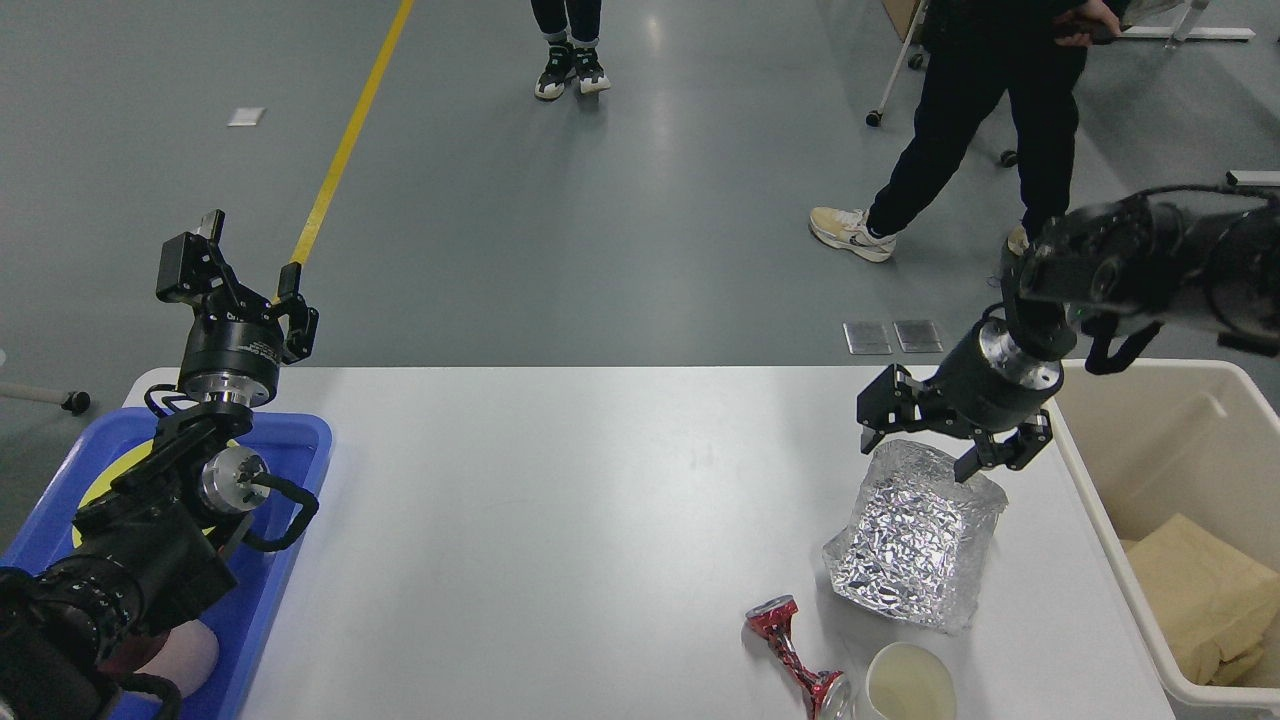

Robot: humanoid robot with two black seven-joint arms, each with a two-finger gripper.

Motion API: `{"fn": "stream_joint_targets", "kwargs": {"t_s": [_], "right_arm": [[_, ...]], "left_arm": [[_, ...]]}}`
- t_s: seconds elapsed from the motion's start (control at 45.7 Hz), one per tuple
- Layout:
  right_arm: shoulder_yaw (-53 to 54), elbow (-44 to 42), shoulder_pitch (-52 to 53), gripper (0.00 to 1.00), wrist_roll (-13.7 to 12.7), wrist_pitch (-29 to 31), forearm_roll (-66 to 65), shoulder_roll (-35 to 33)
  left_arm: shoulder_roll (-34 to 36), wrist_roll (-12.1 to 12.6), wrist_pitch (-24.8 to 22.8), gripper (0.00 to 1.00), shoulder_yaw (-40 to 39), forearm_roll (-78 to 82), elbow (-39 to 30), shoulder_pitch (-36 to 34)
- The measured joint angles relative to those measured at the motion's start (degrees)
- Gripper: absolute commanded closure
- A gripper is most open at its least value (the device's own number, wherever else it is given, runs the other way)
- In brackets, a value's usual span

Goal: Tidy desktop
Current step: 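Move the right gripper down onto the foil tray's edge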

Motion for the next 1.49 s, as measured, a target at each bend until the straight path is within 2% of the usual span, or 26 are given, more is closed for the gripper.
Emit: {"fn": "stream_joint_targets", "kwargs": {"t_s": [0.263,0.613,0.832,1.095,1.226,1.336,1.424,1.489], "right_arm": [[-0.22,-8.68,-12.13,0.00,-0.07,-3.71,-0.21,-0.32],[0.02,-14.04,-20.40,0.00,-0.08,-6.30,-0.45,-3.66],[1.38,-14.19,-24.97,0.00,-0.07,-13.84,-0.27,-3.88],[9.32,-14.19,-29.16,0.01,-0.04,-18.96,-0.01,-5.70],[10.21,-13.88,-29.66,0.02,-0.04,-23.90,-0.01,-6.08],[9.79,-13.36,-30.22,0.10,-0.04,-30.63,-0.01,-6.19],[9.55,-13.24,-30.87,0.15,-0.03,-33.65,-0.10,-6.22],[9.42,-13.11,-31.05,0.15,0.00,-34.56,-0.32,-6.25]], "left_arm": [[-0.01,0.00,0.03,0.04,0.00,-0.01,0.00,0.00],[0.01,0.00,0.03,0.04,0.00,-0.01,0.00,0.00],[0.01,0.00,0.02,0.04,0.00,-0.01,0.00,0.00],[-0.04,0.00,0.01,0.04,0.00,-0.01,0.00,0.00],[-0.05,0.00,0.00,0.04,0.00,0.00,0.00,0.00],[-0.06,0.00,-0.01,0.04,0.00,-0.01,0.00,0.00],[-0.06,0.00,-0.01,0.04,0.00,-0.01,0.00,0.00],[-0.06,0.00,-0.01,0.04,0.00,-0.01,0.00,0.00]]}}
